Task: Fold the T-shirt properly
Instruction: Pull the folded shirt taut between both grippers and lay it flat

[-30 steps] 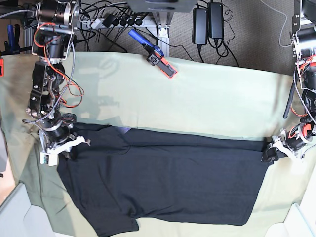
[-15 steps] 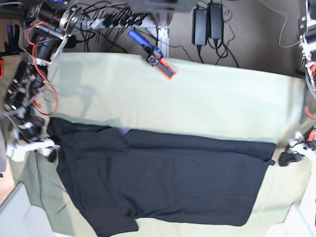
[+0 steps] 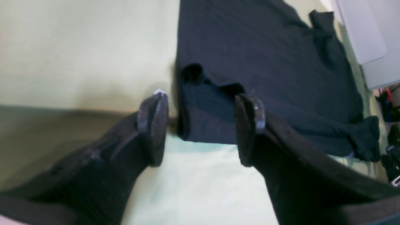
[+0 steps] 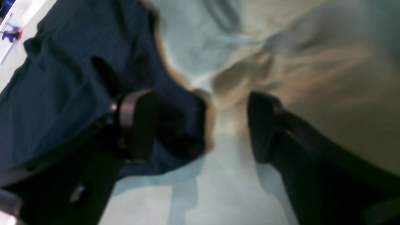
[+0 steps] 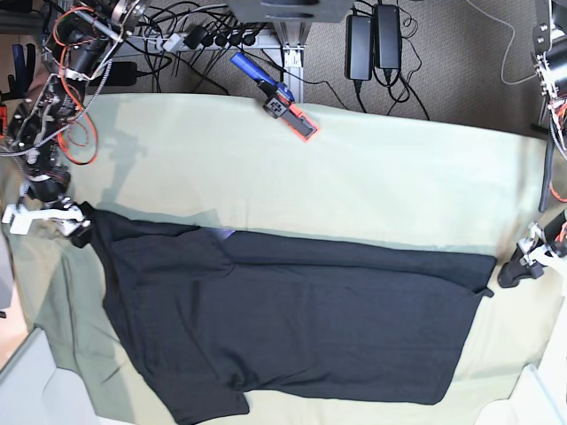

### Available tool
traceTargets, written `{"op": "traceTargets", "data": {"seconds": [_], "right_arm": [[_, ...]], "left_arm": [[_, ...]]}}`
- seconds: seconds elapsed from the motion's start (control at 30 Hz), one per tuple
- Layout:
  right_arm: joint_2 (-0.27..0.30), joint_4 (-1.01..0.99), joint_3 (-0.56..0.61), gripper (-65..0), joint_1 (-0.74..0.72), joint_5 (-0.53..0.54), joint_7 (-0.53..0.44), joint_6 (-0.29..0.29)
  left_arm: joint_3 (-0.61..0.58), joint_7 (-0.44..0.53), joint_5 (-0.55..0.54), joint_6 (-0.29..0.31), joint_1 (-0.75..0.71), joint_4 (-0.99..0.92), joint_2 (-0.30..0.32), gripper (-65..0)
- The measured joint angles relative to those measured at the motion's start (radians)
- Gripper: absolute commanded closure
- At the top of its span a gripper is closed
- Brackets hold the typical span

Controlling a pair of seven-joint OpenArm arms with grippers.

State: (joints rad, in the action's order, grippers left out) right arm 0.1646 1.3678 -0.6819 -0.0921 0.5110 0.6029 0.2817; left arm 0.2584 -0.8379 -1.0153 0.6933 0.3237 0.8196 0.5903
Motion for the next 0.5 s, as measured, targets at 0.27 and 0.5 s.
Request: {"op": "traceTargets", "data": {"seconds": [0.27, 0.5], "right_arm": [[-0.073, -0.107, 0.073, -44.5, -0.042, -0.068, -0.132, 0.001], [-0.097, -0.140, 0.071, -44.5, -0.081, -0.071, -0.142, 0.001]], "left_arm": [[0.000, 0.000, 0.004, 0.000, -0.002, 0.000, -0.005, -36.7], [0.000, 0.000, 0.008, 0.000, -0.006, 0.000, -0.005, -36.7]]}}
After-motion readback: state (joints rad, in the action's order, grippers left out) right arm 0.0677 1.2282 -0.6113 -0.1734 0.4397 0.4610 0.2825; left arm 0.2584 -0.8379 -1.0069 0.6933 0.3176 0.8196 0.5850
